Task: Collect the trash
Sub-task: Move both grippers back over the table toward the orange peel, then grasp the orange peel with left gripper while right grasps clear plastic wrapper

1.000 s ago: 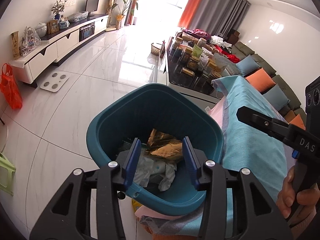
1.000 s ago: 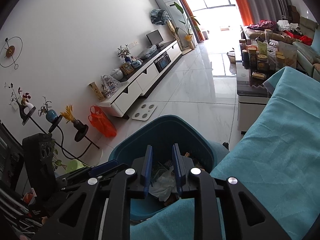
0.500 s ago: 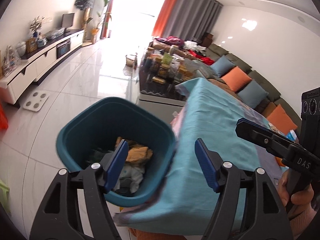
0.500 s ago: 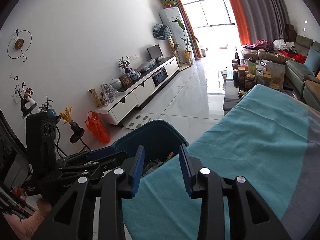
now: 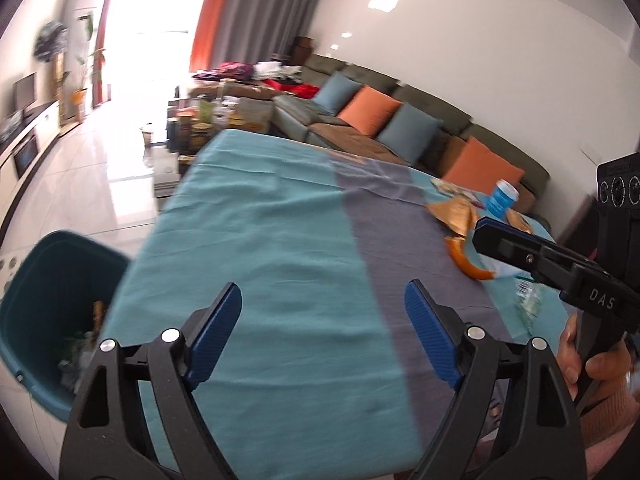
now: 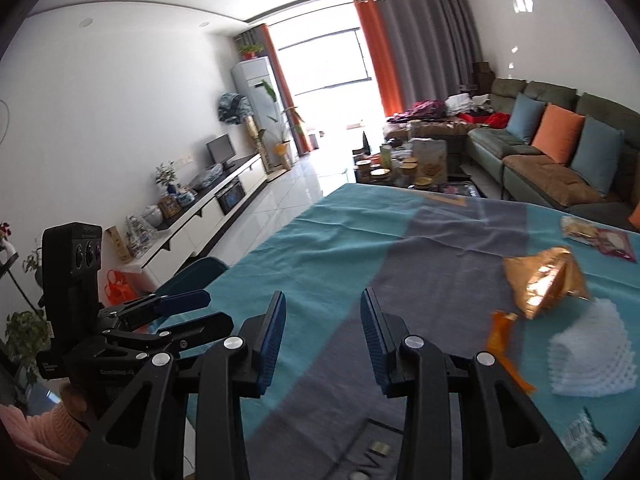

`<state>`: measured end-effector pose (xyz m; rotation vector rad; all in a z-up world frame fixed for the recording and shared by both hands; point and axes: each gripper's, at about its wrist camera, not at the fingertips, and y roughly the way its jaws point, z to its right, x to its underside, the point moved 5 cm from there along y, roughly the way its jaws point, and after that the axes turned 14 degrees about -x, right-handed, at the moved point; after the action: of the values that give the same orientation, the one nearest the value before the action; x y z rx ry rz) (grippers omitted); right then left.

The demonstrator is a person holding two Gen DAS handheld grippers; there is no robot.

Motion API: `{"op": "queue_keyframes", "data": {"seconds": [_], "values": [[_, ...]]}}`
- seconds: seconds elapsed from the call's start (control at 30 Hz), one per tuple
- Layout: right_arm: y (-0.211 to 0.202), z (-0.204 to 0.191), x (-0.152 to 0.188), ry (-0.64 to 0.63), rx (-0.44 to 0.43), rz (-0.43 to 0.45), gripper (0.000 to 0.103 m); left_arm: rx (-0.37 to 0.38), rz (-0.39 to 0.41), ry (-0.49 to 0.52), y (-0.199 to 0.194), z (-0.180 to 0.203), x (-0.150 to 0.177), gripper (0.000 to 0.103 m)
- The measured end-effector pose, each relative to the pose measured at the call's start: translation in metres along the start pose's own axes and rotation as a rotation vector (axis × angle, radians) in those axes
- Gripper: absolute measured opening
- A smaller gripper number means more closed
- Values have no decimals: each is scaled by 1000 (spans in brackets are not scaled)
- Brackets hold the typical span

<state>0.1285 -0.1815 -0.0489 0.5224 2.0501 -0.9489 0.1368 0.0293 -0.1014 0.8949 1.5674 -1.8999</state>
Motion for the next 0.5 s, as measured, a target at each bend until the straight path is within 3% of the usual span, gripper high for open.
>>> {"op": "queue_keyframes", "data": {"seconds": [0.27,0.5], "values": [[-74,60,24,68,247,75,42,115,-55,146,36,101,-5,82],[-102,100,50,154,331,79,46,166,-125,224,68,171,-7,79]]}}
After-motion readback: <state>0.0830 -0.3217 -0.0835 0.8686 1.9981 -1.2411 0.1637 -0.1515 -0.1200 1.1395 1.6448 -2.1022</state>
